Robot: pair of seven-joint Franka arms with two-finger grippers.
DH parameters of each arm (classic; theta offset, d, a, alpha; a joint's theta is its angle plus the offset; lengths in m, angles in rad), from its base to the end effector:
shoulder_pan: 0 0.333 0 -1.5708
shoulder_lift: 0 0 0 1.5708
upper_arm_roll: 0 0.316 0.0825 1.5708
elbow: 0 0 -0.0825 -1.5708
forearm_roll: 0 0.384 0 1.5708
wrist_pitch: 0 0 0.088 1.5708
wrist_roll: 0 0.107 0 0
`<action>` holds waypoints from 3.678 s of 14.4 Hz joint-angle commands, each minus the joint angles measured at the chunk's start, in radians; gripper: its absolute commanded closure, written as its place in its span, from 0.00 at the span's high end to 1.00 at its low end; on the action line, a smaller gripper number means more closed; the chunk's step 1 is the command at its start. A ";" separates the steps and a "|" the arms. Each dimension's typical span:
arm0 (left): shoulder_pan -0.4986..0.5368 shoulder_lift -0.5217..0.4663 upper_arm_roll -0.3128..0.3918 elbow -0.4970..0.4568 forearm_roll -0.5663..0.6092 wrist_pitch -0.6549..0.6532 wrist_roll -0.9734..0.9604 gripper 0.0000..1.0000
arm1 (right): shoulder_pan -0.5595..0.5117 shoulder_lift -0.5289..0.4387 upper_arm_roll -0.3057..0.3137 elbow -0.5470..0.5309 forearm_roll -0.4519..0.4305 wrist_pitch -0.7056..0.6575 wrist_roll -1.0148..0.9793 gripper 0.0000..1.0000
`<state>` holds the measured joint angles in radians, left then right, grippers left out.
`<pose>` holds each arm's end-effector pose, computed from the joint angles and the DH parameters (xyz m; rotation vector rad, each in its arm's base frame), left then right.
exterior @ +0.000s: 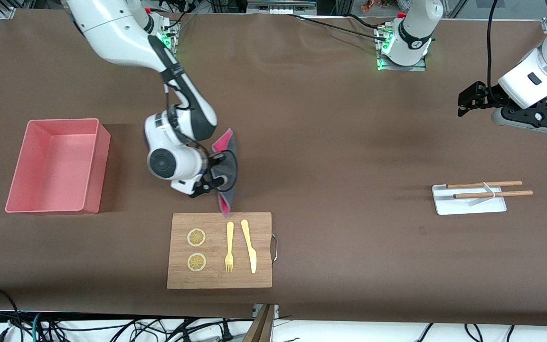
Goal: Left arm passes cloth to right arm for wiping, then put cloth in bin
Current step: 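Wipe the table beside the wooden board with the cloth in the right gripper, then carry the cloth with the right gripper over the pink bin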
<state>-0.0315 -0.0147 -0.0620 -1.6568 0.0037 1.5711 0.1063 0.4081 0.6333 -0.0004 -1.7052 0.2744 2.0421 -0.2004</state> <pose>0.5446 -0.0509 0.5921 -3.1198 0.3129 0.1114 0.5829 0.2681 0.2050 -2.8411 -0.6449 0.4653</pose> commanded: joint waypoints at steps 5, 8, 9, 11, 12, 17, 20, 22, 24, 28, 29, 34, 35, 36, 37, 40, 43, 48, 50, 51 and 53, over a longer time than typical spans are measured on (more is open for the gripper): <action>0.002 -0.002 -0.004 0.017 0.027 -0.019 0.015 1.00 | -0.098 -0.106 -0.176 -0.109 -0.061 -0.115 -0.468 0.00; 0.002 -0.004 -0.004 0.017 0.025 -0.020 0.015 1.00 | -0.144 -0.124 -0.217 -0.113 -0.145 -0.122 -0.592 0.00; 0.002 -0.004 -0.004 0.017 0.025 -0.020 0.015 1.00 | -0.150 -0.135 -0.234 -0.108 -0.177 -0.122 -0.609 0.00; 0.002 -0.004 -0.004 0.017 0.025 -0.020 0.015 1.00 | -0.149 -0.144 -0.245 -0.087 -0.242 -0.132 -0.616 0.00; 0.001 -0.004 -0.005 0.017 0.025 -0.020 0.015 1.00 | -0.146 -0.141 -0.245 -0.077 -0.244 -0.132 -0.611 0.00; 0.001 -0.005 -0.006 0.017 0.025 -0.022 0.015 1.00 | -0.008 -0.058 -0.244 -0.077 -0.123 -0.067 -0.452 0.00; 0.001 -0.005 -0.004 0.017 0.025 -0.028 0.015 1.00 | 0.093 -0.028 -0.245 -0.076 -0.040 -0.020 -0.320 0.00; 0.001 -0.005 -0.005 0.017 0.025 -0.031 0.015 1.00 | 0.162 -0.003 -0.247 -0.032 0.015 -0.020 -0.194 0.00; 0.001 -0.005 -0.006 0.017 0.025 -0.031 0.015 1.00 | 0.205 0.000 -0.245 0.010 0.022 -0.033 -0.078 0.00; -0.001 -0.005 -0.006 0.017 0.025 -0.032 0.015 1.00 | 0.250 0.000 -0.170 0.067 0.023 -0.063 0.165 0.00; 0.001 -0.005 -0.006 0.017 0.025 -0.032 0.015 1.00 | 0.261 0.009 -0.159 0.087 0.025 -0.069 0.212 0.00; -0.001 -0.005 -0.006 0.017 0.025 -0.032 0.015 1.00 | 0.261 0.013 -0.050 0.148 0.072 -0.094 0.369 0.00; -0.001 -0.005 -0.006 0.017 0.025 -0.032 0.015 1.00 | 0.259 0.009 -0.046 0.160 0.072 -0.115 0.375 0.00; -0.001 -0.005 -0.007 0.018 0.025 -0.032 0.015 1.00 | 0.255 0.006 -0.046 0.176 0.071 -0.147 0.375 0.00; 0.001 -0.005 -0.006 0.017 0.025 -0.034 0.015 1.00 | 0.244 0.002 -0.049 0.191 0.060 -0.184 0.368 0.00; 0.001 -0.007 -0.006 0.017 0.025 -0.034 0.015 1.00 | 0.178 -0.047 -0.047 0.208 0.045 -0.273 0.326 0.00; 0.001 -0.005 -0.006 0.018 0.025 -0.045 0.015 1.00 | 0.108 -0.116 -0.052 0.208 0.000 -0.332 0.238 0.00; 0.002 -0.002 -0.002 0.031 0.027 -0.043 0.023 1.00 | -0.029 -0.245 -0.056 0.196 -0.073 -0.450 0.028 0.00; 0.002 -0.002 -0.002 0.031 0.027 -0.043 0.019 1.00 | -0.113 -0.308 -0.056 0.168 -0.115 -0.499 -0.112 0.00; 0.002 -0.002 -0.002 0.031 0.027 -0.043 0.018 1.00 | -0.156 -0.337 -0.056 0.145 -0.119 -0.517 -0.176 0.00; 0.002 -0.002 -0.002 0.031 0.025 -0.045 0.018 1.00 | -0.234 -0.368 -0.066 0.108 -0.168 -0.537 -0.249 0.00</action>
<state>-0.0290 -0.0152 -0.0638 -1.6459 0.0043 1.5500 0.1064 0.2500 0.3266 -0.0767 -1.5195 0.1500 1.5154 -0.3628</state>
